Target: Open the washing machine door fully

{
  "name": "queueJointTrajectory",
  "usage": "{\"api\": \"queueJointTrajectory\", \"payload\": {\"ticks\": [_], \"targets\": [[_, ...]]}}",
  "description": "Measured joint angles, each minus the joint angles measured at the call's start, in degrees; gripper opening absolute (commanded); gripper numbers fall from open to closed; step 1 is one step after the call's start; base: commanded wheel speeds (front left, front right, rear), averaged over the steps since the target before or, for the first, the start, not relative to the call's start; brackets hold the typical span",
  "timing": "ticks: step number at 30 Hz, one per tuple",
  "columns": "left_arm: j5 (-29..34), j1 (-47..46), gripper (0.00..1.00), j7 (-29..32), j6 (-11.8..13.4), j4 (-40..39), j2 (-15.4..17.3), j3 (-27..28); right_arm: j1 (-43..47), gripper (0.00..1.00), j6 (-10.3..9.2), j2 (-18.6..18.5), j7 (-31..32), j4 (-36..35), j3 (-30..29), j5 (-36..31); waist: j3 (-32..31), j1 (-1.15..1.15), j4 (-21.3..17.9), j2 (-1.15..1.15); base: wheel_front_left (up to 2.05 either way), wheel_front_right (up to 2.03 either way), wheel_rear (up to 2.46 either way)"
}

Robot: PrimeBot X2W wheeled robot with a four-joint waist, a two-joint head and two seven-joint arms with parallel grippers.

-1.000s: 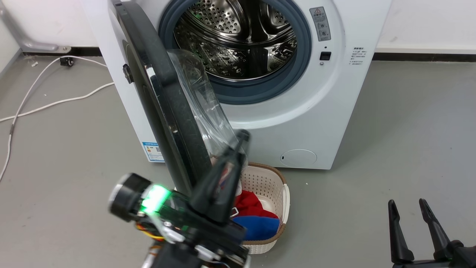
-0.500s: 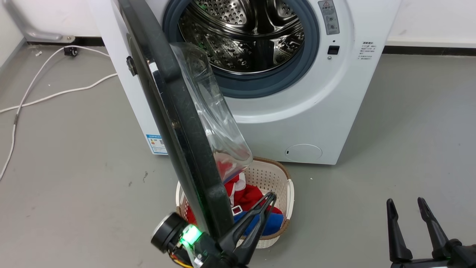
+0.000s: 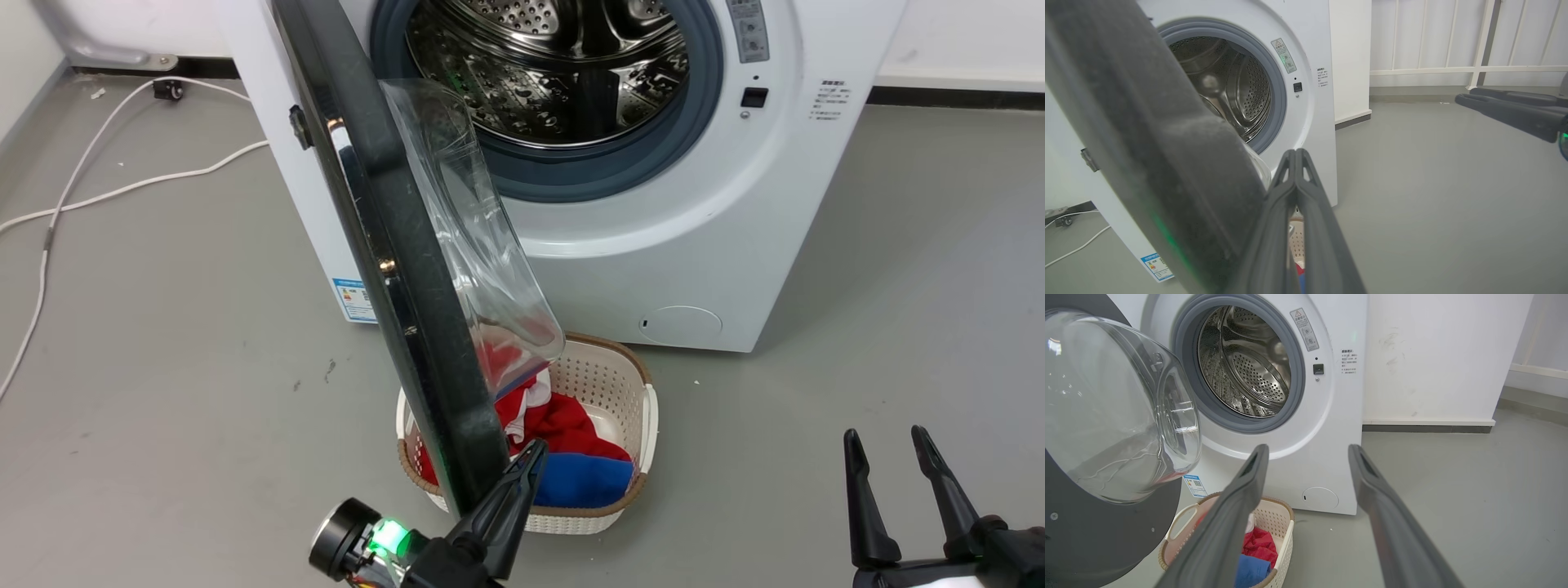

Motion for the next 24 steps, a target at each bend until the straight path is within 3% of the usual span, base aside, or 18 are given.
{"api": "queueJointTrajectory", "payload": {"ticks": [9, 13, 24], "targets": [[-1.12, 2.36, 0.0, -0.26, 2.34, -1.47, 0.67, 2.77, 0.24, 1.0, 0.0, 0.01, 0.0, 0.34, 0.34, 0.12, -0.16, 0.0, 2.07, 0.0, 0.0, 0.0, 0.0], [-1.85, 4.04, 0.0, -0.21, 4.9, -2.13, 1.98, 6.42, 0.51, 1.0, 0.0, 0.02, 0.0, 0.52, 0.56, 0.18, 0.09, 0.0, 3.64, 0.0, 0.0, 0.0, 0.0], [-4.04, 7.0, 0.0, -0.15, 7.99, -3.36, 3.61, 13.54, 0.63, 1.0, 0.0, 0.03, -0.01, 0.81, 0.64, 0.16, 0.84, 0.0, 6.41, 0.0, 0.0, 0.0, 0.0]]}}
